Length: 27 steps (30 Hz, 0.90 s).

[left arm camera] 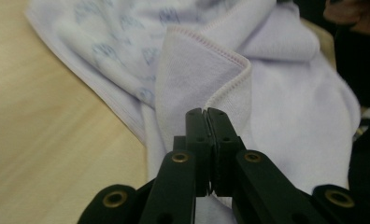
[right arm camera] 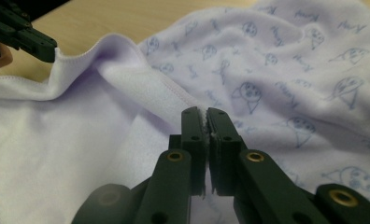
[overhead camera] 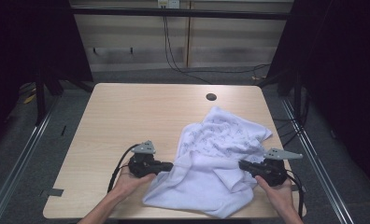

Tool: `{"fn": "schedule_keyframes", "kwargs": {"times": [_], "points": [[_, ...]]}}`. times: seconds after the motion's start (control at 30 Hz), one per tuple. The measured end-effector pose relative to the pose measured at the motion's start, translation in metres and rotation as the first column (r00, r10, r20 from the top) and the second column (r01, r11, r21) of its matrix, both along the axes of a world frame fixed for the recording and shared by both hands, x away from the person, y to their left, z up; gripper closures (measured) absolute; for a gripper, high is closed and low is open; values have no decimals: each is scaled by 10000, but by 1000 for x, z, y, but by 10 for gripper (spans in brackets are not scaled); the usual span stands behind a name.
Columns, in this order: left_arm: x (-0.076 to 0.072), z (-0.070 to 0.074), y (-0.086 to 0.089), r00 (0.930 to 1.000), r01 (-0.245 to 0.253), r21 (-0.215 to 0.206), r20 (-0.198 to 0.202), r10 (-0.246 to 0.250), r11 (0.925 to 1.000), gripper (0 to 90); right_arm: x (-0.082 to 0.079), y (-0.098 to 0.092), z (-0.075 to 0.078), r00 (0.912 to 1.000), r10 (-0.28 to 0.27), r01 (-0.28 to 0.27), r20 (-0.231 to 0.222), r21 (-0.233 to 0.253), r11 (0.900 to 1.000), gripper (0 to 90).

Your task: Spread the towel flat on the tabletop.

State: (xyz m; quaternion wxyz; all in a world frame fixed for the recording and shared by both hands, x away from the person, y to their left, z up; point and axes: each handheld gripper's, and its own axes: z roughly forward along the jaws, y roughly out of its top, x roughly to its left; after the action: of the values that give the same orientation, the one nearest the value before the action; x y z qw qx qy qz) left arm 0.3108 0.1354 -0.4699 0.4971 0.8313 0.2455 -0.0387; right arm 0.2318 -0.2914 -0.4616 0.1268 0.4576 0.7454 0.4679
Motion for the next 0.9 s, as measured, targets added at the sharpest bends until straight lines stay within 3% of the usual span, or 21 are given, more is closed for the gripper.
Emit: {"fn": "schedule_keyframes", "kwargs": {"times": [0.07,0.17,0.23,0.27,0.3,0.33,0.37,0.47,0.5,0.53,0.6,0.67,0.7,0.73,0.8,0.83,0.87,0.9], "points": [[3,10,10,9987,-471,-344,176,477,9983,888,4,-3,5,9999,-95,93,106,147,9998,860],[4,34,20,9945,-782,-1042,609,848,9915,888,10,-9,18,9987,-212,194,468,384,9991,860],[8,50,26,9901,-980,-1434,862,1111,9848,888,13,-13,34,9958,-321,273,860,565,9980,859],[13,66,31,9846,-1167,-1717,1090,1366,9782,889,16,-18,55,9904,-417,328,1321,688,9971,859],[13,66,31,9846,-1167,-1717,1090,1366,9782,889,16,-18,55,9904,-417,328,1321,688,9971,859],[16,84,36,9779,-1292,-2033,1363,1587,9706,889,17,-23,78,9822,-553,423,1797,750,9963,860],[16,84,36,9779,-1292,-2033,1363,1587,9706,889,17,-23,78,9822,-553,423,1797,750,9963,860],[19,111,41,9658,-1372,-2312,1847,1819,9632,889,17,-31,114,9688,-698,533,2380,750,9958,860],[19,129,43,9572,-1391,-2476,2147,1943,9588,889,17,-36,135,9594,-759,560,2718,803,9952,861],[19,129,43,9572,-1391,-2476,2147,1943,9588,890,17,-36,135,9594,-759,560,2718,803,9952,861],[16,149,49,9500,-1238,-2729,2450,1934,9541,890,14,-38,155,9489,-793,553,3053,865,9947,861],[3,166,55,9385,-1042,-2917,2877,1911,9508,890,1,-36,177,9327,-543,192,3565,1012,9947,861],[-3,169,57,9396,-975,-2946,2877,1855,9506,890,-6,-35,181,9286,-447,65,3684,1043,9945,861],[-10,169,60,9371,-880,-2802,3021,1748,9559,890,-13,-33,182,9253,-299,-94,3780,1017,9948,861],[-17,166,63,9399,-724,-2719,3033,1568,9596,890,-21,-32,179,9269,-149,-275,3751,1075,9938,861],[-24,161,66,9460,-649,-2711,2896,1457,9604,890,-30,-30,173,9310,-10,-423,3651,1106,9930,861],[-32,154,69,9508,-580,-2599,2798,1327,9639,889,-50,-26,155,9437,274,-638,3296,999,9929,860],[-40,145,73,9568,-545,-2544,2634,1234,9656,889,-50,-26,155,9437,274,-638,3296,999,9929,860]]}}
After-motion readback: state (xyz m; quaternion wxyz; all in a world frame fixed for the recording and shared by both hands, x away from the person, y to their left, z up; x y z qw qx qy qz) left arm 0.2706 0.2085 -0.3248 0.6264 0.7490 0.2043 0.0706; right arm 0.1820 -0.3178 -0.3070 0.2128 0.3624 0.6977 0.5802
